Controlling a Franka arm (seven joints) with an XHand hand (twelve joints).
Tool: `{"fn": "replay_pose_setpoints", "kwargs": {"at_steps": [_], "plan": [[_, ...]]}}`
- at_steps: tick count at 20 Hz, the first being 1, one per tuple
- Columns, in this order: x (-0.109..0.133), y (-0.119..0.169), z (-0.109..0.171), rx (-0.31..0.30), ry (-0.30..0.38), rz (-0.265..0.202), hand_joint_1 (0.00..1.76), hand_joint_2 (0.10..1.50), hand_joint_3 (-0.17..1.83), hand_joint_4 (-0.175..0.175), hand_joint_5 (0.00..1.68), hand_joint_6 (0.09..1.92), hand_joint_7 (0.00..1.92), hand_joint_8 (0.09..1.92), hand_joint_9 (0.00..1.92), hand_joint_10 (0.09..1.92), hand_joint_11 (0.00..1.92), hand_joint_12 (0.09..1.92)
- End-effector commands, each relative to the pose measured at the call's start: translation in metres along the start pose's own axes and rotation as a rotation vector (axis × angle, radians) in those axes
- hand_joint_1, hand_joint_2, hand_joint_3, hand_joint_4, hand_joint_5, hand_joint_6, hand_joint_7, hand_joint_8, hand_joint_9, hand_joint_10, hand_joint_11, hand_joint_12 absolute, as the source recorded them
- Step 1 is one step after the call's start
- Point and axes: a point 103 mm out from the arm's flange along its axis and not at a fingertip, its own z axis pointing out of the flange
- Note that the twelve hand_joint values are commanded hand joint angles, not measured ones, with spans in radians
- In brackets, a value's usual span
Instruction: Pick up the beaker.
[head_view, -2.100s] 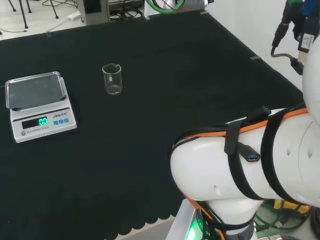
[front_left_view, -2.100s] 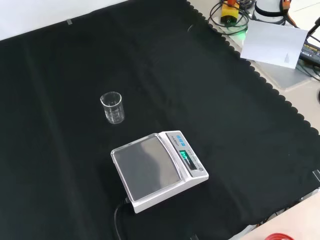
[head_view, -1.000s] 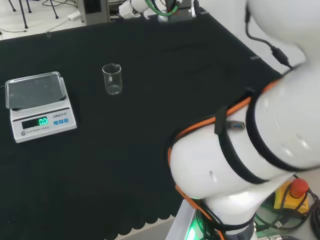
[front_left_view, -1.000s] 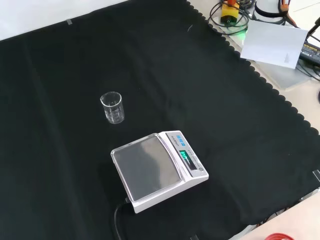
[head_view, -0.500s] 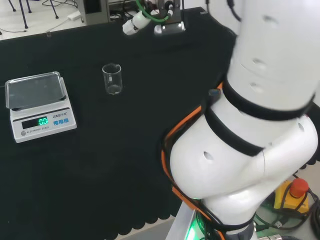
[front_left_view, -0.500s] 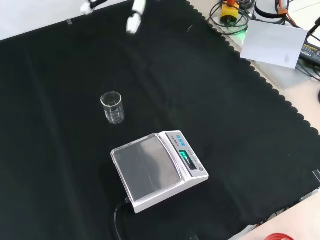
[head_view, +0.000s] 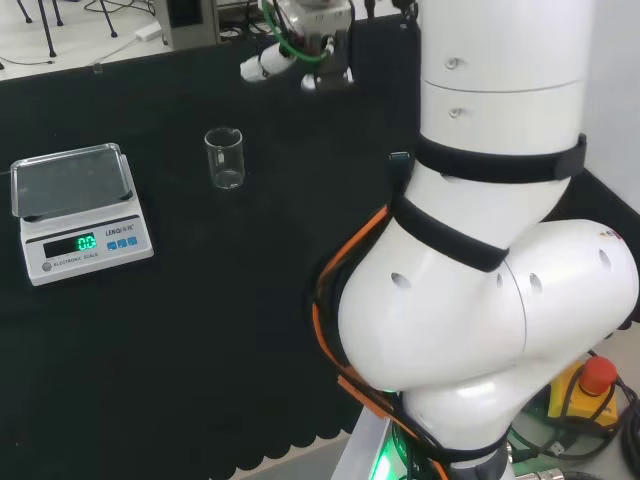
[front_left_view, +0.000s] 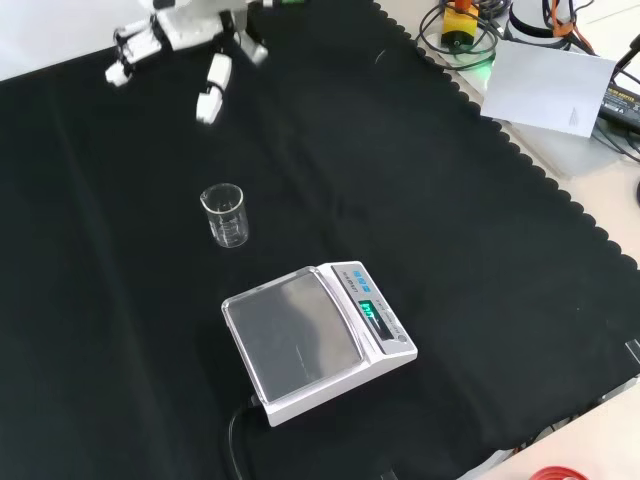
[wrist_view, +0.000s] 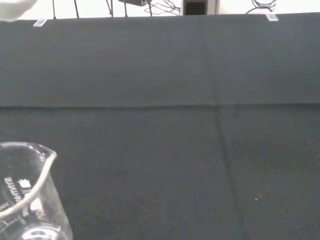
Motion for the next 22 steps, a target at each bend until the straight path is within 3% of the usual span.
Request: {"fn": "replay_pose_setpoints", "kwargs": {"at_steps": [1,9,16,22], "plan": [[0.020,0.023,0.068,0.043,0.086,-0.091,0.63,0.68,0.20,0.019,0.17,0.09,0.17,0.67,0.27,0.86,0.00,1.52],[0.071,0.004,0.078,0.098,0.174,-0.221,0.62,0.68,0.20,0.018,0.18,0.09,0.18,0.68,0.27,0.87,0.00,1.52],[0.093,-0.021,0.046,0.069,0.196,-0.308,0.61,0.68,0.20,0.018,0.18,0.09,0.20,0.68,0.28,0.87,0.00,1.52],[0.098,-0.031,0.085,0.181,0.213,-0.297,0.60,0.68,0.19,0.020,0.20,0.09,0.22,0.69,0.28,0.87,0.00,1.52]]}}
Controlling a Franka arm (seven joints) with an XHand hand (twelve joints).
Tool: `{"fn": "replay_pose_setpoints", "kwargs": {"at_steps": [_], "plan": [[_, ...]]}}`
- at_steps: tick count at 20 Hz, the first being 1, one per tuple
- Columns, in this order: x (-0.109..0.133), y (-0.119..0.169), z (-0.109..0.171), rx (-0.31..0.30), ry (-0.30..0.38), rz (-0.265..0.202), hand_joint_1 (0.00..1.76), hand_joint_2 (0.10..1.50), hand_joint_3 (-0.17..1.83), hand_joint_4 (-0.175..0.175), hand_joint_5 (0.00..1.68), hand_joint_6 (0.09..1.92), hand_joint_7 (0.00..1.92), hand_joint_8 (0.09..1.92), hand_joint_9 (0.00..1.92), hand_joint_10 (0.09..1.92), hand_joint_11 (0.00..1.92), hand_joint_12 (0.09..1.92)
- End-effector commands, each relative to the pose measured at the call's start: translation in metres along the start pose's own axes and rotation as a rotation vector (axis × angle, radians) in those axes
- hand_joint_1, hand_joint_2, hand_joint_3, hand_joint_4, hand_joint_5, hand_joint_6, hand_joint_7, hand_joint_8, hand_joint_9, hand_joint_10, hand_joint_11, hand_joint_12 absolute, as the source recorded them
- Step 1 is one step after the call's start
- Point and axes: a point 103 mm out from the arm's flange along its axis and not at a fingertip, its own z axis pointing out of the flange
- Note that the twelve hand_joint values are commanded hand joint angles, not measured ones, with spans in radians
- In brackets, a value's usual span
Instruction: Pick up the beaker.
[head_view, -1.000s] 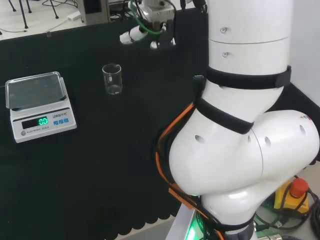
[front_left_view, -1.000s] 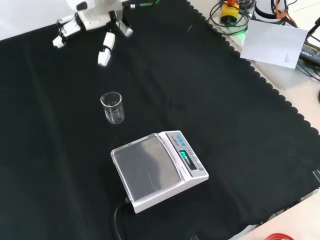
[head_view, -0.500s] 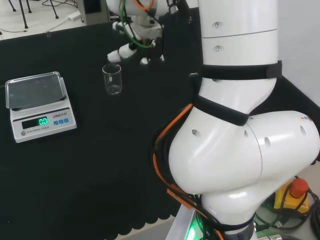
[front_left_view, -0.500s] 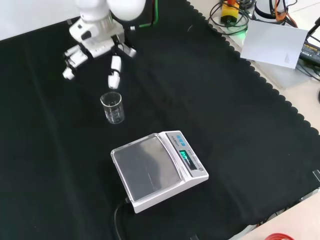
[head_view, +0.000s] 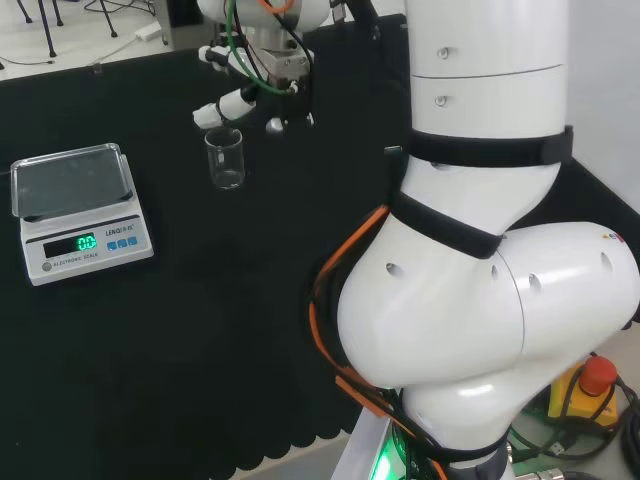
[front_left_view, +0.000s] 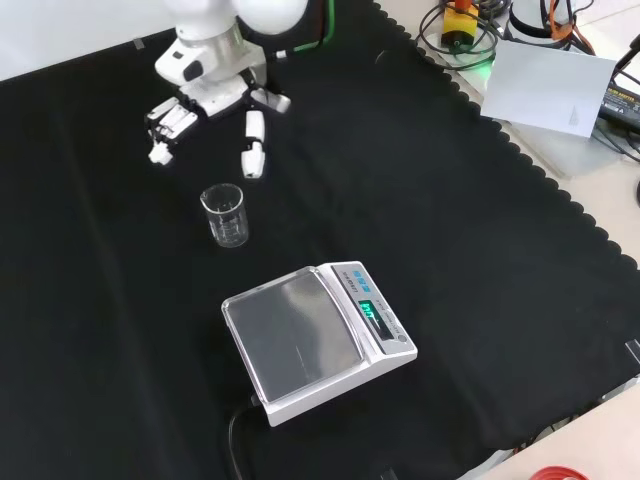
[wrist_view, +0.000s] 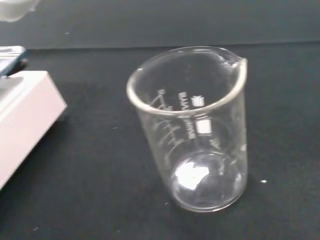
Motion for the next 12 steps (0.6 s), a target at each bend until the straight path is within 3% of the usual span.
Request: {"fn": "replay_pose_setpoints", "kwargs": {"at_steps": [1,9,12], "plan": [[0.009,-0.008,0.044,0.113,0.049,-0.002,0.60,0.68,0.19,0.020,0.20,0.09,0.22,0.69,0.28,0.87,0.00,1.52],[-0.031,0.013,0.089,0.218,0.024,0.108,0.60,0.68,0.19,0.023,0.20,0.09,0.22,0.69,0.28,0.87,0.00,1.52],[-0.036,0.013,0.096,0.236,0.033,0.123,0.60,0.68,0.19,0.026,0.19,0.09,0.21,0.69,0.28,0.87,0.00,1.52]]}}
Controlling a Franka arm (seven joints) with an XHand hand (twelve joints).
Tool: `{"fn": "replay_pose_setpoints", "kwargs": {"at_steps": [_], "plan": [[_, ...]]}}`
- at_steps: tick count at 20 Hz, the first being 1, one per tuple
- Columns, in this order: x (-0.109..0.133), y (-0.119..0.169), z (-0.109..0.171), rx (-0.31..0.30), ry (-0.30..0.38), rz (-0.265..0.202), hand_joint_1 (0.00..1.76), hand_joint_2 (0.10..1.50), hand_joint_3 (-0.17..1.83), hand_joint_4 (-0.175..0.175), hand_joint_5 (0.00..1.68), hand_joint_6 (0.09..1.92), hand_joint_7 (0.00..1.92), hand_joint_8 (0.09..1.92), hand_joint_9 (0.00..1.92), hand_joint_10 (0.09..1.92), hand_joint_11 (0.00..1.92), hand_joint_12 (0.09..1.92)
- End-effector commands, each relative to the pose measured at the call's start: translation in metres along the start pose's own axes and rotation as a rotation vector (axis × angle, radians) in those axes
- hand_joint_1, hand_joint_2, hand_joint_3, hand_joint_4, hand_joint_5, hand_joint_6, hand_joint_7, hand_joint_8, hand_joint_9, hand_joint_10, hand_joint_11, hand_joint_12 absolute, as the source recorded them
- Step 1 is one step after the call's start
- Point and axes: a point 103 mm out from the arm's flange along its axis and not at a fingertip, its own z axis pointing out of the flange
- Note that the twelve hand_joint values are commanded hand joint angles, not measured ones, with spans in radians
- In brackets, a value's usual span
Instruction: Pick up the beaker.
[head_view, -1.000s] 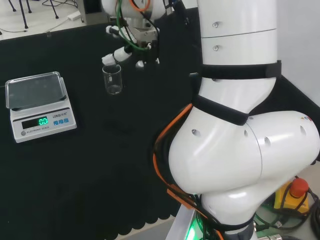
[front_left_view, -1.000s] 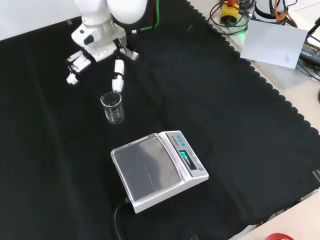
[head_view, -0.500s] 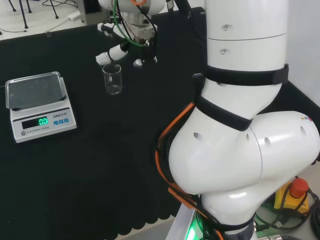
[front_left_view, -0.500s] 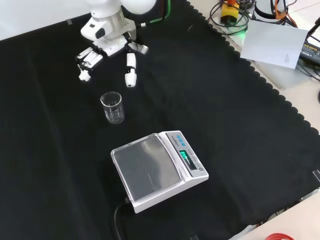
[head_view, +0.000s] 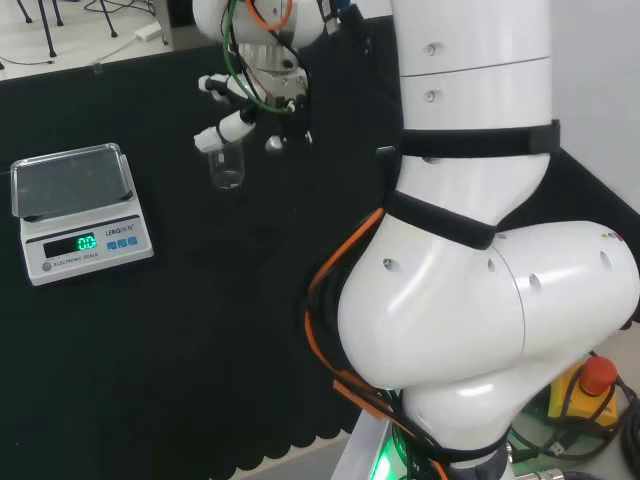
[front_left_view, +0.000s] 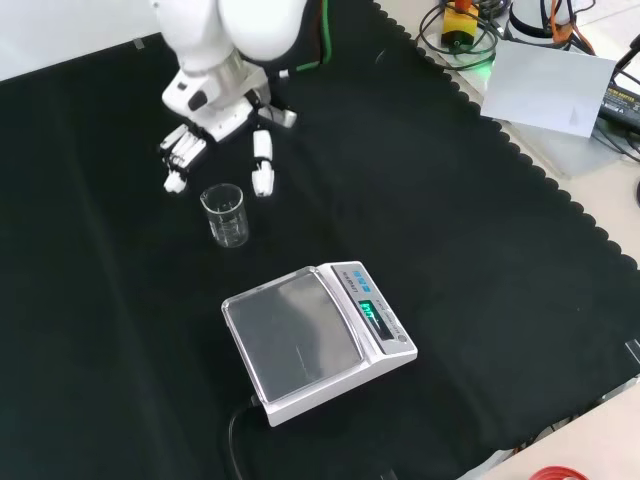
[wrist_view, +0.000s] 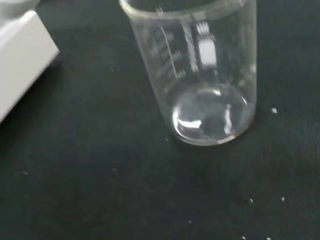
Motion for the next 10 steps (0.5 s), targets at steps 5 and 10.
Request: {"fn": "replay_pose_setpoints", "kwargs": {"at_steps": [5,10], "plan": [[-0.023,0.015,0.050,0.122,-0.023,0.083,0.59,0.68,0.19,0.029,0.19,0.09,0.20,0.68,0.27,0.87,0.00,1.52],[-0.016,0.009,0.051,-0.055,-0.015,0.133,0.91,0.66,0.36,0.084,0.60,0.60,0.65,0.79,0.69,0.72,0.35,1.47]]}}
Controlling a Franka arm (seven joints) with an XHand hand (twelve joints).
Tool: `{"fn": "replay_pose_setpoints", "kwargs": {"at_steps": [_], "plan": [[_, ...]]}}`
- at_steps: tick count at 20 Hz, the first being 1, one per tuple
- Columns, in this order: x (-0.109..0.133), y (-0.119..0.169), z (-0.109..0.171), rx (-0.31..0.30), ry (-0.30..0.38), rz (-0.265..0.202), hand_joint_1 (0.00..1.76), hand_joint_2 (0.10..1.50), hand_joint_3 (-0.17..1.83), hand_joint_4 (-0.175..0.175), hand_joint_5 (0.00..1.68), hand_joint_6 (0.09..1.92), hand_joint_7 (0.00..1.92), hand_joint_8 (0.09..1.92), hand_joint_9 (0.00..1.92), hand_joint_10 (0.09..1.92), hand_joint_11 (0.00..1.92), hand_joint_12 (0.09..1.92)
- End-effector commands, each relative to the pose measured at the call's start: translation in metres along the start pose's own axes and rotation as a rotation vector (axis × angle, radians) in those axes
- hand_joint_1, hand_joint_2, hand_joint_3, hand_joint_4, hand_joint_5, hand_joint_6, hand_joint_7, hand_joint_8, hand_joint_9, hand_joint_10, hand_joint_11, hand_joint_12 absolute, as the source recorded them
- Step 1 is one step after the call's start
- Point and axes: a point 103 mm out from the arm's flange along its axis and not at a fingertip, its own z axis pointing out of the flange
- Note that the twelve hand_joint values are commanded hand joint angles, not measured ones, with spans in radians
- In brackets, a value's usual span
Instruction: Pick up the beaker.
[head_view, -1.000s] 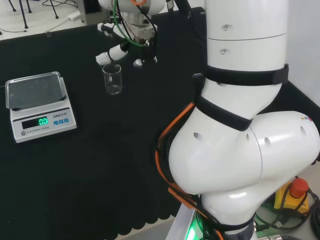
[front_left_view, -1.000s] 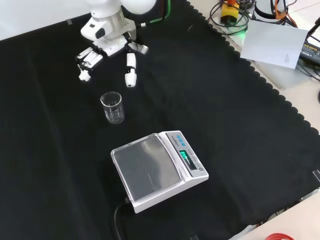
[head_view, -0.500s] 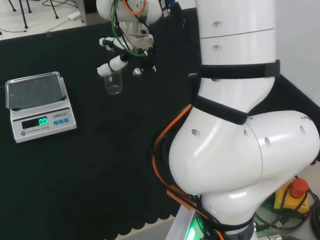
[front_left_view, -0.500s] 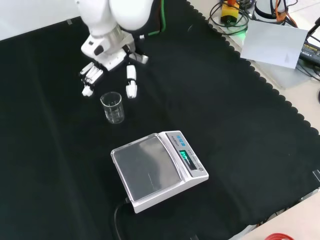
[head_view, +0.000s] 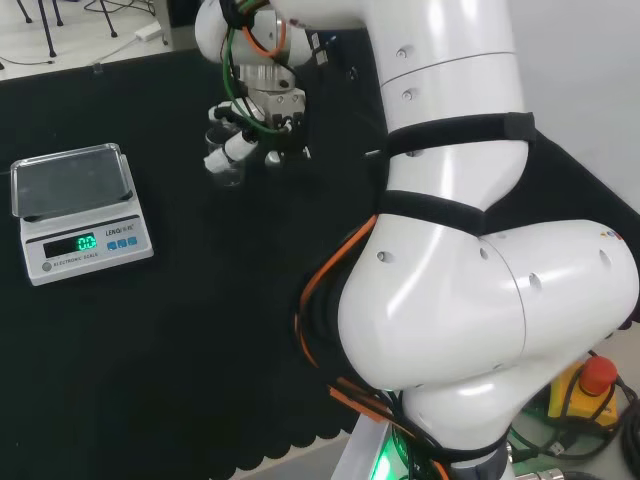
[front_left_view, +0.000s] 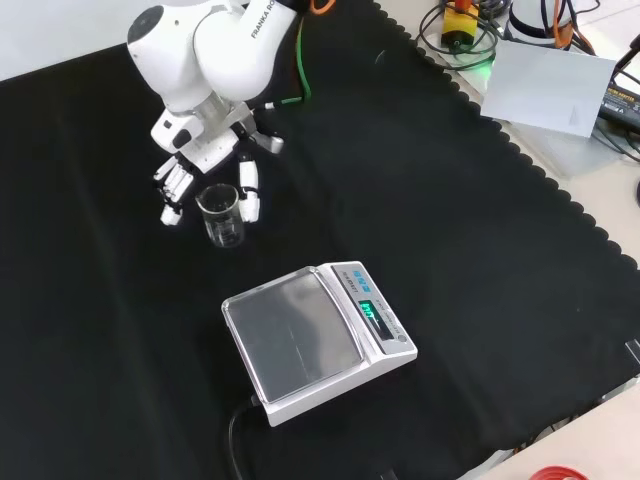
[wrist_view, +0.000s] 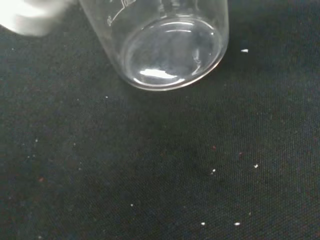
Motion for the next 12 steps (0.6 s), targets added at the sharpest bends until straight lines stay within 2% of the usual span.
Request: {"fn": "replay_pose_setpoints", "kwargs": {"at_steps": [1,2,3,4,6,7,12], "plan": [[0.007,-0.018,0.009,-0.156,-0.005,0.073,0.95,0.64,0.45,0.091,0.69,0.80,0.76,0.85,0.82,0.68,0.51,1.40],[0.007,-0.018,0.008,-0.178,-0.003,0.079,0.98,0.63,0.52,0.094,0.77,0.93,0.85,0.91,0.93,0.64,0.63,1.34],[0.007,-0.019,0.006,-0.195,-0.002,0.084,1.02,0.68,0.54,0.124,0.89,0.95,0.92,0.96,1.02,0.62,0.73,1.29],[0.007,-0.019,0.005,-0.210,-0.001,0.088,1.05,0.72,0.54,0.148,1.00,0.93,0.98,0.99,1.09,0.61,0.81,1.25],[0.006,-0.019,0.003,-0.223,-0.001,0.093,1.08,0.74,0.56,0.169,1.11,0.87,1.07,1.01,1.20,0.59,0.92,1.18],[0.005,-0.019,0.002,-0.228,-0.002,0.097,1.09,0.74,0.58,0.174,1.15,0.85,1.12,1.00,1.25,0.56,0.97,1.15],[0.005,-0.017,-0.004,-0.236,-0.003,0.098,1.09,0.73,0.60,0.175,1.16,0.84,1.15,0.99,1.29,0.55,0.99,1.14]]}}
